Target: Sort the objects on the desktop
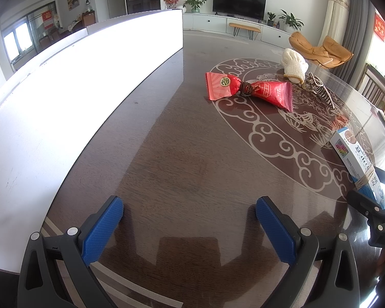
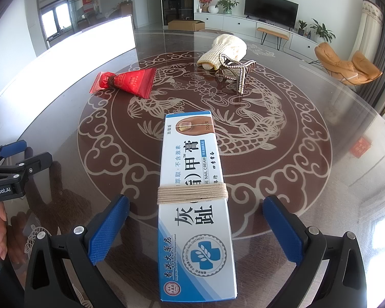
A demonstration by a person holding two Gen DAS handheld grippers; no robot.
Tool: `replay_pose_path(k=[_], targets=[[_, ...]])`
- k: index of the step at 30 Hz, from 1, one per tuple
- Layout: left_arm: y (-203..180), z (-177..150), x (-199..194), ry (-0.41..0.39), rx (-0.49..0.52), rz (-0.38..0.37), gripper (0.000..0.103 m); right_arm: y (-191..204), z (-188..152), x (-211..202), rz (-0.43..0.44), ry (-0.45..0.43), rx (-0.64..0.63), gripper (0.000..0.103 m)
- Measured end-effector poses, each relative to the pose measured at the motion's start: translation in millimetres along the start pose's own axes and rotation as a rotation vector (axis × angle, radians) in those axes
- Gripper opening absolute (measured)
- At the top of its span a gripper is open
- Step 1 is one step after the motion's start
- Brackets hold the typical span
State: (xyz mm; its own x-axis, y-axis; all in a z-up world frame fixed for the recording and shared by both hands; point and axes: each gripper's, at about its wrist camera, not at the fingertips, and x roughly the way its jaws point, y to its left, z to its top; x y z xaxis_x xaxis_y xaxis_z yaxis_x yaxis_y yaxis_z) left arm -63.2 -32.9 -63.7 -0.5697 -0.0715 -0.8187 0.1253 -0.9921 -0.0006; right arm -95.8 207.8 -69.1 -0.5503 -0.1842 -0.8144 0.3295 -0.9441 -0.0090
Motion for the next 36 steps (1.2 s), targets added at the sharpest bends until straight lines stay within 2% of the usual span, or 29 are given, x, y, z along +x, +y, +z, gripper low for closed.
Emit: replay_pose_path(k=[4, 8, 9, 10, 12, 13, 15, 17, 19, 21, 26, 27, 28, 29, 30, 31, 33, 36], targets=[[-7, 1, -1, 0.038, 0.088, -0.056, 0.103, 0, 0, 0, 0.0, 0.0, 0.0, 0.103], [-25, 20, 9, 0.094, 0.343, -0.185, 0.103, 0, 0, 0, 0.0, 0.0, 0.0, 0.103], [-30, 26, 10, 0.086, 0.429, -0.188, 0.103, 0, 0, 0, 0.0, 0.0, 0.0, 0.103], [-37, 31, 9, 0.061, 0.516, -0.16, 0.103, 0, -1, 0, 0.0, 0.0, 0.0, 0.103], [-49, 42, 11, -0.006, 0.67, -0.07, 0.103, 0, 0, 0, 0.0, 0.0, 0.0, 0.103], [-54, 48, 15, -0.025, 0.726, -0.05, 0.103, 0, 0, 0, 0.0, 0.0, 0.0, 0.103], [-60, 65, 25, -0.033, 0.766, -0.054, 0.103, 0, 0, 0, 0.0, 0.0, 0.0, 0.103], [-66, 84, 37, -0.047, 0.773, -0.052, 0.103, 0, 0, 0, 0.0, 0.0, 0.0, 0.103], [-72, 102, 46, -0.098, 0.765, -0.028, 0.103, 0, 0, 0, 0.0, 0.0, 0.0, 0.103], [-75, 117, 55, -0.122, 0.749, -0.039, 0.103, 0, 0, 0, 0.0, 0.0, 0.0, 0.103], [-83, 132, 76, -0.051, 0.711, -0.207, 0.103, 0, 0, 0, 0.0, 0.0, 0.0, 0.103], [-83, 133, 77, -0.023, 0.697, -0.265, 0.09, 0, -1, 0, 0.0, 0.0, 0.0, 0.103], [-81, 136, 78, 0.011, 0.657, -0.328, 0.067, 0, 0, 0, 0.0, 0.0, 0.0, 0.103], [-80, 138, 80, 0.033, 0.61, -0.36, 0.056, 0, 0, -1, 0.0, 0.0, 0.001, 0.103], [-77, 138, 78, 0.036, 0.572, -0.38, 0.026, 0, 0, -1, 0.0, 0.0, 0.001, 0.103], [-75, 135, 76, 0.034, 0.555, -0.365, 0.021, 0, -1, -1, 0.0, 0.0, 0.001, 0.103], [-71, 121, 69, 0.023, 0.511, -0.335, 0.021, 0, -1, -1, 0.0, 0.0, 0.001, 0.103], [-51, 96, 51, 0.051, 0.345, -0.305, 0.02, 0, -1, -1, 0.0, 0.0, 0.001, 0.103]])
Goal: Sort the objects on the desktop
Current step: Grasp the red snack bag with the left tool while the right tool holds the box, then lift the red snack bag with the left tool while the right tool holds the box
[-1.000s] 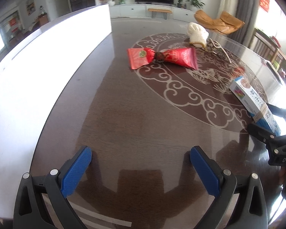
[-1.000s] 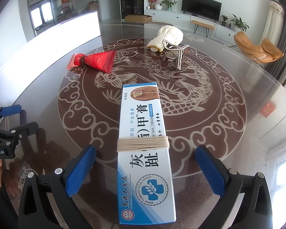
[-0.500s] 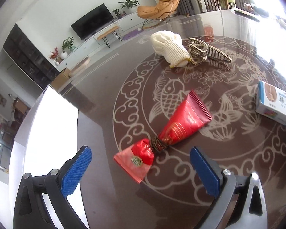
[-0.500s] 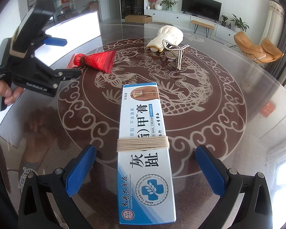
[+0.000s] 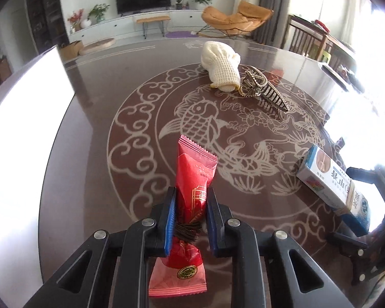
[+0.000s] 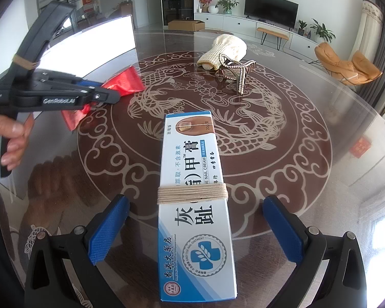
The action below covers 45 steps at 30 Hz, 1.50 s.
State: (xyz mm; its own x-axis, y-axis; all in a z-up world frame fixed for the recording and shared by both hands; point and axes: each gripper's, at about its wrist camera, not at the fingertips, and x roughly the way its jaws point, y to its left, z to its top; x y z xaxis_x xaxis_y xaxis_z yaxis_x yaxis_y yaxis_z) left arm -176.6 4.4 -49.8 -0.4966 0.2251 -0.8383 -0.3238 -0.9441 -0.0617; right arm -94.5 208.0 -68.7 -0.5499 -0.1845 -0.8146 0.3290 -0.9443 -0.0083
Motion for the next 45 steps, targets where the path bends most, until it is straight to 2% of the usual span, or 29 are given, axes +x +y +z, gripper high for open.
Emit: replay_pose_path(k=[3, 5, 7, 8, 10, 12, 15, 19, 30, 31, 32, 34, 35, 36, 37, 38, 39, 41, 45], targets=[[-9, -40, -24, -0.014, -0.09, 0.014, 0.02, 0, 0, 0, 0.0, 0.0, 0.0, 0.103], [-21, -61, -35, -0.041, -0.093, 0.049, 0.021, 0, 0, 0, 0.0, 0.0, 0.0, 0.103], [-29, -79, -41, -0.076, -0.08, 0.074, 0.029, 0, 0, 0, 0.0, 0.0, 0.0, 0.103], [-34, -82, -43, -0.083, -0.06, 0.081, 0.034, 0, 0, 0, 0.0, 0.0, 0.0, 0.103], [-45, -82, -39, -0.051, -0.007, 0.067, 0.075, 0, -1, -1, -0.001, -0.001, -0.001, 0.103], [-58, -86, -36, -0.06, 0.046, 0.081, 0.09, 1, 1, 1, -0.002, 0.0, -0.001, 0.103], [-63, -86, -39, -0.067, 0.071, 0.091, 0.09, 1, 1, 0, -0.002, 0.0, -0.001, 0.103], [-51, -86, -37, -0.034, 0.012, 0.071, 0.103, 1, 0, 0, -0.002, -0.001, -0.001, 0.103], [-53, -90, -38, -0.028, 0.019, 0.07, 0.103, 0, 2, 0, 0.004, 0.009, -0.008, 0.103], [-53, -91, -39, -0.027, 0.017, 0.071, 0.1, 0, 6, 2, 0.014, 0.042, -0.028, 0.103], [-53, -92, -42, -0.041, 0.018, 0.071, 0.092, -1, 12, 5, 0.032, 0.098, -0.051, 0.103], [-56, -91, -50, -0.068, 0.031, 0.071, 0.041, -4, 25, 12, 0.04, 0.194, -0.068, 0.103], [-56, -92, -52, -0.075, 0.035, 0.075, 0.028, -5, 30, 14, 0.042, 0.219, -0.068, 0.1], [-57, -92, -53, -0.075, 0.036, 0.081, 0.021, -5, 35, 15, 0.053, 0.225, -0.078, 0.085], [-57, -93, -54, -0.077, 0.034, 0.081, 0.019, -2, 38, 15, 0.065, 0.237, -0.098, 0.076], [-56, -93, -55, -0.077, 0.03, 0.078, 0.018, 1, 41, 12, 0.062, 0.237, -0.121, 0.051], [-54, -93, -58, -0.087, 0.019, 0.068, 0.018, 3, 43, 10, 0.069, 0.247, -0.121, 0.044], [-46, -92, -76, -0.145, -0.022, 0.015, 0.018, 7, 45, 2, 0.048, 0.255, -0.117, 0.044], [-22, -102, -123, -0.248, -0.142, -0.057, 0.018, 17, 49, -31, 0.066, 0.192, -0.108, 0.044]])
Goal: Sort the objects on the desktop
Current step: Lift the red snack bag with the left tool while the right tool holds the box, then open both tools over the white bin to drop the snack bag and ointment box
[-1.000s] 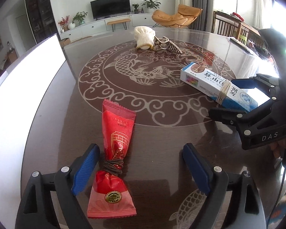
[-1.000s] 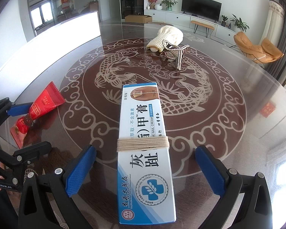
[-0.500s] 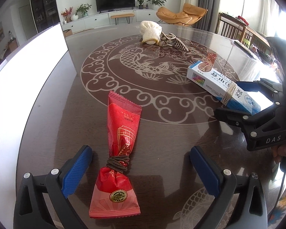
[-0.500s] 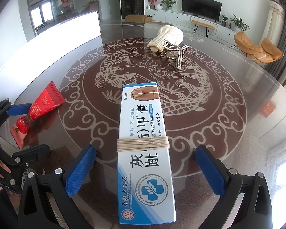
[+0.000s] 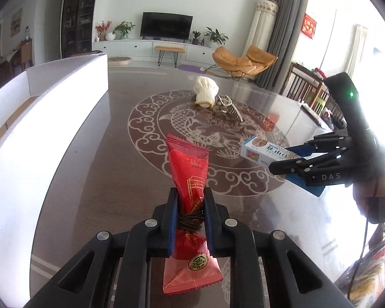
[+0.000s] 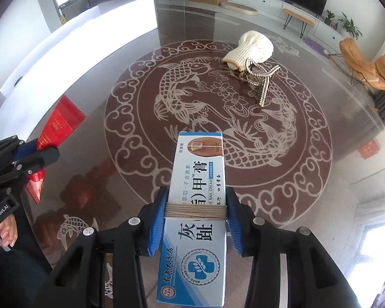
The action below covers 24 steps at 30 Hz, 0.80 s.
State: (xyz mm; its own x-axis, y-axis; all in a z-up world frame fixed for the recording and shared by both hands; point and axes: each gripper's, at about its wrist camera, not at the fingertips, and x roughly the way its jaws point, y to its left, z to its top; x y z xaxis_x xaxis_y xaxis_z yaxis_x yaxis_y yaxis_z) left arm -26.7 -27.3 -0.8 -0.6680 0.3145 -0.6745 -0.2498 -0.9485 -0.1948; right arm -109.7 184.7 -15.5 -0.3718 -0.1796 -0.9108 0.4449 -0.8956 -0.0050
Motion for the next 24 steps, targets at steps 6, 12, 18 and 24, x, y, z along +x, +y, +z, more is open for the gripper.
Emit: replay_pose_path(k=[6, 12, 18, 24], targets=[[37, 15, -74, -0.133, -0.097, 0.023, 0.018, 34, 37, -42, 0.034, -0.108, -0.046, 0.044], [122, 38, -140, -0.227, -0.237, 0.122, 0.018, 101, 107, -78, 0.137, -0.246, -0.1, 0.044], [226, 42, -137, -0.138, -0.359, 0.301, 0.018, 195, 186, -74, 0.31, -0.353, -0.091, 0.044], [272, 30, -102, 0.009, -0.41, 0.372, 0.021, 289, 230, 5, 0.411, -0.282, -0.086, 0.045]])
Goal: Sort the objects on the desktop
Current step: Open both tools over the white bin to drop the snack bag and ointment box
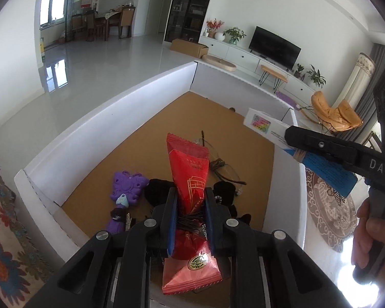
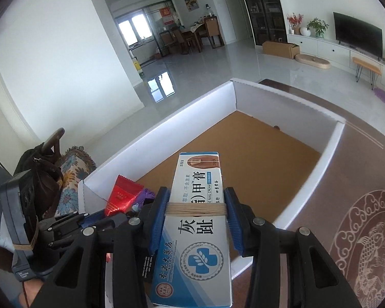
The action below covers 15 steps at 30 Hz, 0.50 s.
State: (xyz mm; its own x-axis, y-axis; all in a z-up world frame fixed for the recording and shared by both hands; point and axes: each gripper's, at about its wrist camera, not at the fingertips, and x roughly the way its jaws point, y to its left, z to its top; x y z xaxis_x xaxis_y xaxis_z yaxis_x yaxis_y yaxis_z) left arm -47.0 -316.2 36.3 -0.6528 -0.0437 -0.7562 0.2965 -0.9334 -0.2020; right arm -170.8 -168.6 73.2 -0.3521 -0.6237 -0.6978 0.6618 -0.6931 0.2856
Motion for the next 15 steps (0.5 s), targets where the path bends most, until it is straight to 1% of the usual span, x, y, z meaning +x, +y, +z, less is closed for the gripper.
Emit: replay_pose_path(k=[1, 2, 3, 4, 5, 6, 7, 9, 10, 12, 14, 15], targets=[[3, -1, 5, 0.016, -0.009, 0.01, 0.027, 2, -2, 19, 0.015, 0.018, 0.012, 0.046], [7, -3, 9, 0.028, -0.02, 0.015, 0.032, 2, -4, 37, 0.04, 0.055, 0.037, 0.053], [8, -6, 10, 0.031, -0.029, 0.018, 0.047, -1, -8, 53, 0.063, 0.101, 0.073, 0.064], [9, -9, 10, 0.024, -0.034, 0.025, 0.064, -4, -13, 63, 0.075, 0.128, 0.107, 0.065], [9, -13, 6, 0.004, -0.031, 0.033, 0.068, -7, -17, 64, 0.088, 0.122, 0.13, 0.065], [7, -16, 1, -0.023, -0.025, 0.041, 0.07, -10, -21, 58, 0.109, 0.094, 0.14, 0.067], [4, -20, -5, -0.048, -0.019, 0.046, 0.07, -12, -26, 48, 0.126, 0.062, 0.139, 0.069], [-7, -26, -17, -0.082, -0.017, 0.032, 0.07, -21, -35, 21, 0.108, -0.005, 0.116, 0.083], [-15, -28, -23, -0.096, -0.012, 0.009, 0.07, -28, -40, 4, 0.087, -0.039, 0.096, 0.086], [-41, -34, -36, -0.117, 0.018, -0.055, 0.07, -47, -59, -29, 0.02, -0.1, 0.054, 0.096], [-76, -43, -48, -0.135, 0.074, -0.139, 0.071, -71, -85, -60, -0.08, -0.129, 0.023, 0.101], [-96, -49, -54, -0.14, 0.111, -0.183, 0.073, -86, -100, -73, -0.132, -0.133, 0.013, 0.101]])
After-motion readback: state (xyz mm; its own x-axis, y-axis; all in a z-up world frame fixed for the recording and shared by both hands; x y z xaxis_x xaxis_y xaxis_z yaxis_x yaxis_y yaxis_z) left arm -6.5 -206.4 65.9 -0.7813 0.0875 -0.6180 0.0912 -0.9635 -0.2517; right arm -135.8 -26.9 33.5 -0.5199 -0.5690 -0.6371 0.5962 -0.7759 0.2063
